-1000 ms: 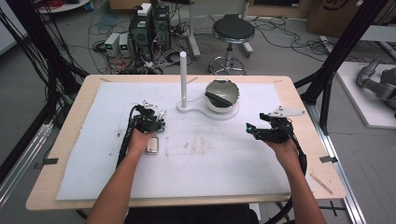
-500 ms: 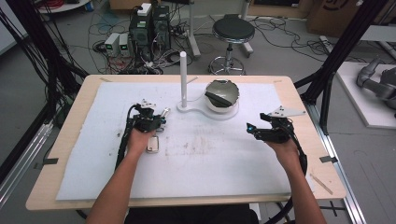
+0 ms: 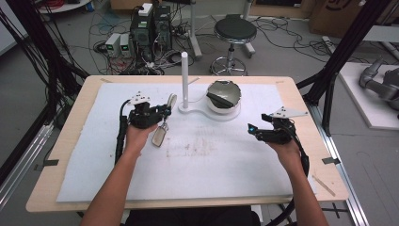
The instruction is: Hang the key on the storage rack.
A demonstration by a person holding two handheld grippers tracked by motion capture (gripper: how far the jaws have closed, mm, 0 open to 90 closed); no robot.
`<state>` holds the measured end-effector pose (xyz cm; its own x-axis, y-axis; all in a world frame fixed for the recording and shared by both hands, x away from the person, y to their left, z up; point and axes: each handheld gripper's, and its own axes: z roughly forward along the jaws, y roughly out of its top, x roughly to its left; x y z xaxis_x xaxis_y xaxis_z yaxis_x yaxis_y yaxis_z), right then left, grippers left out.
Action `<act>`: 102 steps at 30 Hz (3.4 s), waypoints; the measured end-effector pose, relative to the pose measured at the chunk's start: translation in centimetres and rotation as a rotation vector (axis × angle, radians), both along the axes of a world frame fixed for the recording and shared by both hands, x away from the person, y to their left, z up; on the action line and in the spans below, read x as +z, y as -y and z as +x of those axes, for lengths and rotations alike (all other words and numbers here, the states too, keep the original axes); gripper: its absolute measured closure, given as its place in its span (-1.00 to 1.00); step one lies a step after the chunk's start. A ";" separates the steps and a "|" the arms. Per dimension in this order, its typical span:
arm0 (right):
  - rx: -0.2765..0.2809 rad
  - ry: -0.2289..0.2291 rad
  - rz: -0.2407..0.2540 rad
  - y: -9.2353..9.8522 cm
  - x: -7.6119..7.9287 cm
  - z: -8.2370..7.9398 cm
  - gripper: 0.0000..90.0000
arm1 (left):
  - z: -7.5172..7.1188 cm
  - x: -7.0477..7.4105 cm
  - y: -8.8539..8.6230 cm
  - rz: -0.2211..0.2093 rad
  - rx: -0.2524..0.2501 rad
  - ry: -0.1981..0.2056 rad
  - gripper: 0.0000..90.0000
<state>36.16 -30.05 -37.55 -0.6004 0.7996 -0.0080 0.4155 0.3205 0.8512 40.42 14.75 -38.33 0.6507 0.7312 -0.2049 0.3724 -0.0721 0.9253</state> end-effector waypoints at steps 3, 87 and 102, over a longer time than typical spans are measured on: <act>-0.001 -0.003 0.000 0.0 0.0 -0.1 -0.40 | -0.2 0.5 0.2 -0.033 -0.024 0.017 0.67; -0.006 -0.004 0.026 0.7 0.0 0.0 -0.40 | 6.6 3.2 7.0 -0.079 -0.078 -0.045 0.67; -0.008 -0.006 0.035 1.1 0.0 -0.2 -0.40 | 7.8 2.8 8.0 -0.043 -0.014 -0.101 0.67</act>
<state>35.95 -31.17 -37.52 -0.5936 0.8044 0.0234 0.4229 0.2871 0.8595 48.25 6.75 -35.58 0.6352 0.7112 -0.3013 0.4635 -0.0390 0.8852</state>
